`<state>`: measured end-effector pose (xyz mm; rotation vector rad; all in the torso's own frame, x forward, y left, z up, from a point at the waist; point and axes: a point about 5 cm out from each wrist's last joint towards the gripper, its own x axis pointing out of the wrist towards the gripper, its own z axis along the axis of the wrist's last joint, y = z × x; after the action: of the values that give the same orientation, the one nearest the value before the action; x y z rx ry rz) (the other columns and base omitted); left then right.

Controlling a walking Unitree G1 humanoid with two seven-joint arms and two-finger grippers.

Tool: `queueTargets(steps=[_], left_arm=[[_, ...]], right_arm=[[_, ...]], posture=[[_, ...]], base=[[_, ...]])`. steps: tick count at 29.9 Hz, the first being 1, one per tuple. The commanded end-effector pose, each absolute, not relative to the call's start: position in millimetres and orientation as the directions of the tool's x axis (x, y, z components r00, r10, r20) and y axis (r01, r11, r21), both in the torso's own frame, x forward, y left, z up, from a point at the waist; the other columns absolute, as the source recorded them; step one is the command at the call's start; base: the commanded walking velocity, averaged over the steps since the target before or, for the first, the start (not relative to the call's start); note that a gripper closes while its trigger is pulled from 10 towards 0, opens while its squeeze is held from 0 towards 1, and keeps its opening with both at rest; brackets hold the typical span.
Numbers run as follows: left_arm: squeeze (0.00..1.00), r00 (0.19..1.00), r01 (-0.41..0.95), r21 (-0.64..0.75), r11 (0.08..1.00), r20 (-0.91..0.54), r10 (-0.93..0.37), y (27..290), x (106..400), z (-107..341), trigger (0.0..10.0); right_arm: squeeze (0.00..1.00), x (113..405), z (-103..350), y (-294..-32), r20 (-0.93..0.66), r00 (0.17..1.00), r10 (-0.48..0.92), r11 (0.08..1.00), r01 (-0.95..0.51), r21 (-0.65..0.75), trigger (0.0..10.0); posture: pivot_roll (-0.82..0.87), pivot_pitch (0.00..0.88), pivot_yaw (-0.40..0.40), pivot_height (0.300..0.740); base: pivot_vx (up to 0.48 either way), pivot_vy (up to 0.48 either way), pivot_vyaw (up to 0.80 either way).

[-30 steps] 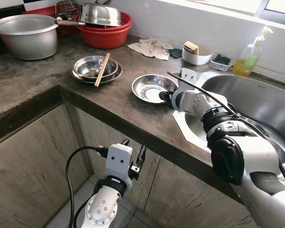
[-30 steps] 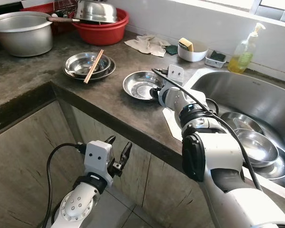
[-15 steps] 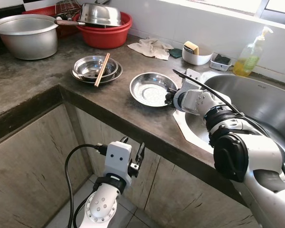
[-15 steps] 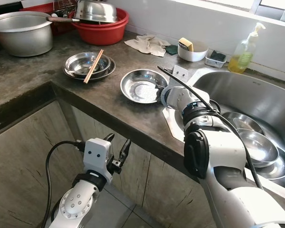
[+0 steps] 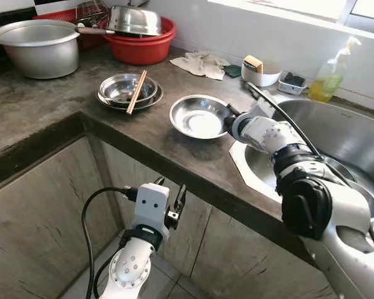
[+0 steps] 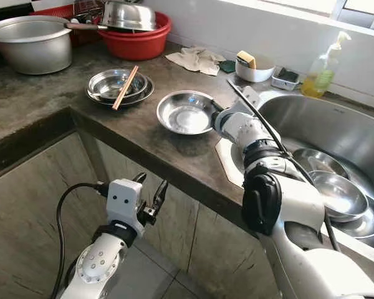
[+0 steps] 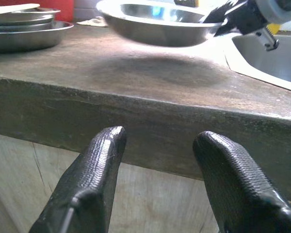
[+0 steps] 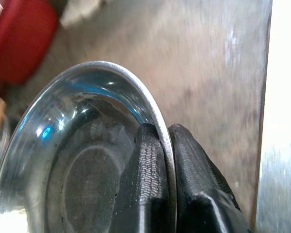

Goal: Kitchen organization

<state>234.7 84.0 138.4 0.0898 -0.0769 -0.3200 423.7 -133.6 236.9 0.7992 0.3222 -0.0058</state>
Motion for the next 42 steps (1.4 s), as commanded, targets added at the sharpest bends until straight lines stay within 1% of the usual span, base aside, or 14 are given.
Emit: queueTargets(steps=[1, 3, 4, 5, 6, 7, 9, 10, 11, 17, 21, 25, 32, 42], left_arm=[[0.00, 0.941, 0.326, 0.105, 0.940, 0.064, -0.334, 81, 236, 138, 10.0], [0.00, 0.940, 0.327, 0.105, 0.939, 0.066, -0.335, 80, 237, 138, 10.0], [0.00, 0.939, 0.329, 0.107, 0.938, 0.070, -0.337, 80, 238, 139, 10.0], [0.00, 0.939, 0.329, 0.107, 0.938, 0.070, -0.337, 80, 238, 139, 10.0], [0.00, 0.938, 0.329, 0.107, 0.938, 0.077, -0.338, 80, 240, 141, 10.0], [0.00, 0.938, 0.329, 0.107, 0.938, 0.079, -0.338, 80, 240, 141, 10.0], [0.00, 0.937, 0.327, 0.109, 0.939, 0.089, -0.337, 80, 242, 144, 10.0], [0.00, 0.936, 0.327, 0.110, 0.939, 0.097, -0.338, 81, 244, 146, 10.0], [0.00, 0.936, 0.327, 0.110, 0.939, 0.097, -0.338, 81, 244, 146, 10.0], [0.00, 0.932, 0.330, 0.106, 0.938, 0.122, -0.342, 80, 247, 150, 10.0], [0.00, 0.927, 0.340, 0.100, 0.935, 0.131, -0.351, 79, 249, 152, 10.0], [0.00, 0.920, 0.355, 0.100, 0.929, 0.138, -0.366, 77, 250, 153, 10.0], [0.00, 0.915, 0.358, 0.130, 0.925, 0.152, -0.375, 78, 255, 155, 10.0], [0.00, 0.900, 0.390, 0.163, 0.906, 0.139, -0.413, 72, 255, 151, 10.0]], right_arm=[[0.00, 423, 260, -149, -0.077, 0.997, 0.011, 0.717, 0.046, 0.696, 0.0], [0.00, 422, 264, -150, -0.029, 1.000, -0.011, 0.738, 0.027, 0.675, 0.0], [0.00, 415, 270, -151, 0.069, 0.997, -0.029, 0.834, -0.014, 0.552, 0.0], [0.00, 415, 270, -151, 0.069, 0.997, -0.029, 0.834, -0.014, 0.552, 0.0], [0.00, 405, 276, -149, 0.170, 0.985, -0.024, 0.884, -0.058, 0.463, 0.0], [0.00, 403, 278, -149, 0.191, 0.981, -0.022, 0.890, -0.067, 0.451, 0.0], [0.00, 383, 286, -153, 0.332, 0.942, -0.058, 0.954, -0.046, 0.297, 0.0], [0.00, 365, 290, -153, 0.422, 0.904, -0.064, 0.985, -0.010, 0.171, 0.0], [0.00, 365, 290, -153, 0.422, 0.904, -0.064, 0.985, -0.010, 0.171, 0.0], [0.00, 319, 272, -164, 0.482, 0.870, -0.102, 0.994, 0.104, 0.021, 0.0], [0.00, 293, 250, -165, 0.446, 0.887, -0.122, 0.990, 0.142, -0.010, 0.0], [0.00, 281, 237, -163, 0.410, 0.902, -0.134, 0.988, 0.153, -0.015, 0.0], [0.00, 275, 225, -160, 0.356, 0.922, -0.149, 0.987, 0.161, -0.005, 0.0], [0.00, 274, 229, -156, 0.349, 0.926, -0.142, 0.988, 0.153, -0.004, 0.0]], posture=[[0.07, 0.040, -0.097, 0.740], [0.07, 0.040, -0.097, 0.740], [0.07, 0.034, -0.095, 0.740], [0.07, 0.034, -0.095, 0.740], [0.07, 0.028, -0.091, 0.740], [0.07, 0.028, -0.091, 0.740], [0.06, 0.015, -0.085, 0.740], [0.06, 0.007, -0.082, 0.740], [0.06, 0.007, -0.082, 0.740], [0.04, 0.000, -0.067, 0.740], [0.03, 0.000, -0.049, 0.740], [0.03, 0.000, -0.040, 0.740], [0.03, 0.000, -0.038, 0.740], [0.02, 0.000, -0.036, 0.740]], base=[[0.000, 0.000, 0.00], [0.000, 0.000, 0.00], [0.000, 0.000, 0.00], [0.000, 0.000, 0.00], [0.000, 0.000, 0.00], [0.000, 0.000, 0.00], [0.000, 0.000, 0.00], [0.000, 0.000, 0.00], [0.000, 0.000, 0.00], [0.000, 0.000, 0.00], [0.000, 0.000, 0.00], [0.000, 0.000, 0.00], [0.000, 0.000, -0.19], [0.000, -0.407, -0.79]])
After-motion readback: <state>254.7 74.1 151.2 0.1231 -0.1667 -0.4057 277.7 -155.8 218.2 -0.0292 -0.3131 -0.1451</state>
